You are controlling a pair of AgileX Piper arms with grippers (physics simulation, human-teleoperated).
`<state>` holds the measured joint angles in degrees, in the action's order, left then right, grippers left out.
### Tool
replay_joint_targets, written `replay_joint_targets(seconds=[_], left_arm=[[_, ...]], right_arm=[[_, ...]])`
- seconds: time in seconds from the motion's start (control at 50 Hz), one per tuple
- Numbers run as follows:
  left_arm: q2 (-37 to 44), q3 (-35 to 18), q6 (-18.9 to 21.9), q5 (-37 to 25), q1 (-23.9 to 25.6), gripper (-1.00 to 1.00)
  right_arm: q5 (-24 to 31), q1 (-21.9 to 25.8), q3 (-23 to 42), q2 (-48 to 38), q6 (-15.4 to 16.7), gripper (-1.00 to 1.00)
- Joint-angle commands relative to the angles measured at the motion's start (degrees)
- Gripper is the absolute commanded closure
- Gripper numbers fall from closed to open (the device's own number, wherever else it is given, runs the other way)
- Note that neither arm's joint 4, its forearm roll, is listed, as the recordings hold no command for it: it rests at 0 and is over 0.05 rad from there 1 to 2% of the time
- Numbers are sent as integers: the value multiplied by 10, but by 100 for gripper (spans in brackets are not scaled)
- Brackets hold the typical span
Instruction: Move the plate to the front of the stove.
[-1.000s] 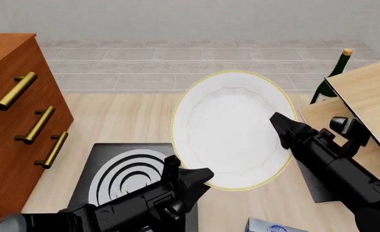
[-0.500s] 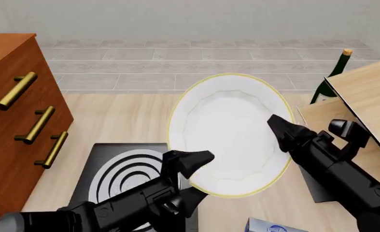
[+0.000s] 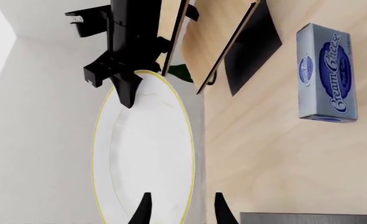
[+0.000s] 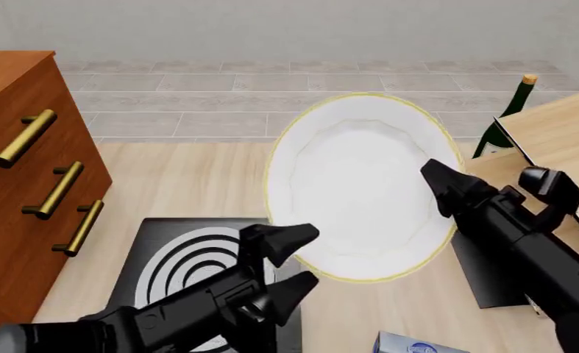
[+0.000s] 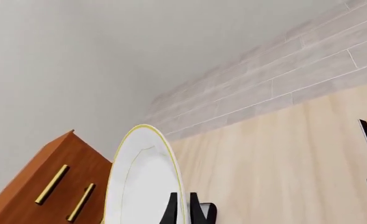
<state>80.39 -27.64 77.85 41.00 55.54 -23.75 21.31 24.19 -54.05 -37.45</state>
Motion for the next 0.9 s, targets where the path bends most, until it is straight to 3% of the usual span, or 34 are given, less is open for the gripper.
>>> replay_joint_targets(seconds=[0.02,0.5,0.62,0.9], left_arm=[[-18,4,-9,-5,0,-100],[-122,27,-52,-43,-1,-100],[-177,20,-95,-81,-10,-100],[-289,43,-144,-122,-35,-100]], right_arm=[[14,-29,26,3,-6,100],[-19,-94,57,-71,-17,100],[-21,-98,62,-77,-20,100],[-14,-103,87,-96,-24,100]])
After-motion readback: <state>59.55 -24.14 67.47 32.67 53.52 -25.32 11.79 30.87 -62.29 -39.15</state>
